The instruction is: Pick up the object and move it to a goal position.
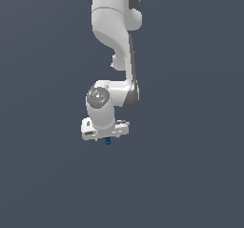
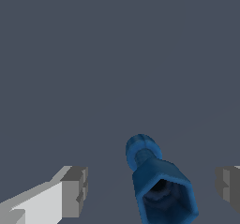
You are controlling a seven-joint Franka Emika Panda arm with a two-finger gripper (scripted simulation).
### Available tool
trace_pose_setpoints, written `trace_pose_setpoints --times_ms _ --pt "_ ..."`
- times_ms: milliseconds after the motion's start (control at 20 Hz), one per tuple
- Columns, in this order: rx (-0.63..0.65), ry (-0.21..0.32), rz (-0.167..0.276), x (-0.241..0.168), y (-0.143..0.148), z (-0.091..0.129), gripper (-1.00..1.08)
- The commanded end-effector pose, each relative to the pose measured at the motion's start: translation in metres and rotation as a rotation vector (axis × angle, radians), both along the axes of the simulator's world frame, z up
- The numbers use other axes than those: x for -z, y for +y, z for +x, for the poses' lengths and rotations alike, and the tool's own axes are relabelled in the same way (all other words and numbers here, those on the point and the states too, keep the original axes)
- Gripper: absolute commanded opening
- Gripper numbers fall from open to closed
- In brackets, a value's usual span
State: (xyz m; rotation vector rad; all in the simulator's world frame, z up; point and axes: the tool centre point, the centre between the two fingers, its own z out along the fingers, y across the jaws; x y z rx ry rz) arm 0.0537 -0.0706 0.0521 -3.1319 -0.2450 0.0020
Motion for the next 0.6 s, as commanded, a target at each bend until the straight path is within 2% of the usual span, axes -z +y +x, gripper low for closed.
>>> trace_pose_setpoints --times_ms 0,200,250,550 --pt "0.0 -0.001 0.0 0.0078 -0.0001 0.0004 1.0" --pt "0.0 -0.001 0.0 0.0093 -0.0003 0.0017 1.0" --pt "0.0 -0.001 0.0 0.0093 -0.0003 0.0017 -1.0" --pt "0.0 -0.001 0.0 0.0093 -0.0003 0.0017 -1.0"
